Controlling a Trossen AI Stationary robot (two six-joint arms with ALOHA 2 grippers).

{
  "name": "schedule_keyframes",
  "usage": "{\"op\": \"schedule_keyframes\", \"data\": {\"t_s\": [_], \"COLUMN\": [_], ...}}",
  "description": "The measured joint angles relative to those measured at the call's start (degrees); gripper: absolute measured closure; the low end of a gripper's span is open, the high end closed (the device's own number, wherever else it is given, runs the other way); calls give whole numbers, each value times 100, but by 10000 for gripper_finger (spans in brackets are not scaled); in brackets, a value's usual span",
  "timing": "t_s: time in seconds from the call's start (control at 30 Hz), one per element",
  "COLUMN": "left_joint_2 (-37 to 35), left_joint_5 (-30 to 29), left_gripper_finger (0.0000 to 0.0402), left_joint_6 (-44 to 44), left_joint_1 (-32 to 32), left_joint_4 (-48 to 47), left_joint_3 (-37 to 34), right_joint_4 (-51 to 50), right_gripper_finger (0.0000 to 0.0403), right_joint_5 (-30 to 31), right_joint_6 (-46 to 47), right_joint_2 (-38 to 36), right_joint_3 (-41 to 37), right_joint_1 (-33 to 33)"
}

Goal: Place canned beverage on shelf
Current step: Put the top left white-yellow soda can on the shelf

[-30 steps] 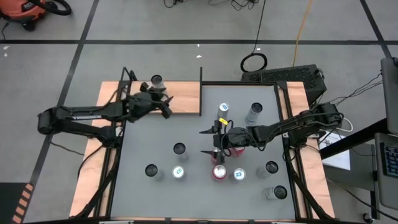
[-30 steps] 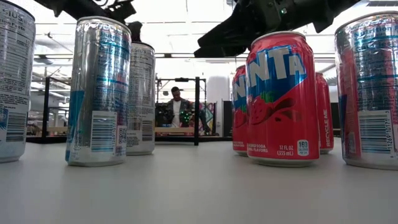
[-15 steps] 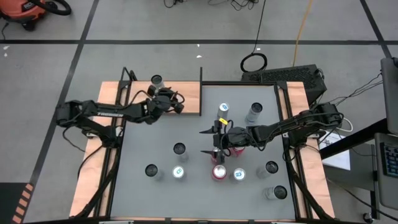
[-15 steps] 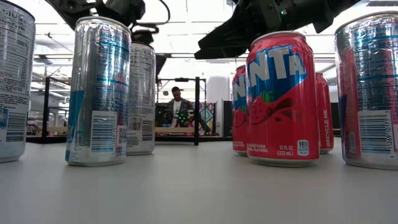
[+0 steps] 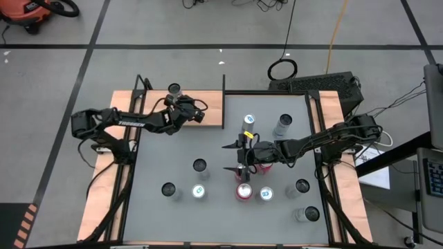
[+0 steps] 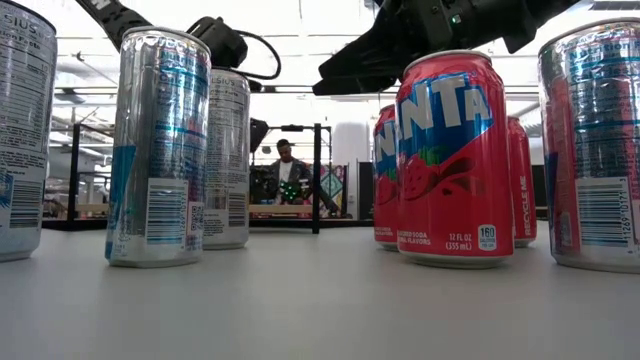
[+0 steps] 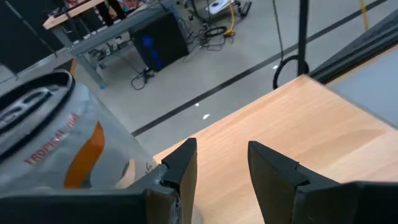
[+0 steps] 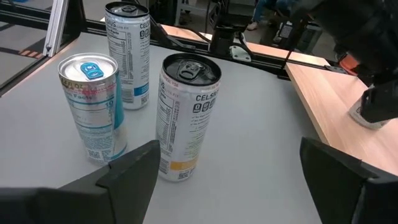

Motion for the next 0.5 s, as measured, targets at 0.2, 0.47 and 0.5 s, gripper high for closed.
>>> {"op": "schedule_keyframes", "data": {"t_s": [0.2, 0.47, 0.5], "left_joint_2": [44, 46, 46], "left_joint_5": [1, -294, -306], "left_gripper_finger": [265, 265, 265], "left_joint_6": [-2, -58, -133], "left_joint_1": [62, 64, 64], "left_joint_4": [-60, -282, -335], "left_joint_3": [-2, -2, -2], "right_joint_4": [0, 1, 0], "right_gripper_finger": [83, 83, 83], "right_joint_5": [0, 1, 2], "right_joint_6": [0, 3, 12], "right_joint_2": [-2, -2, -2], "right_joint_3": [0, 0, 0], "right_joint_1": [-2, -2, -2]}}
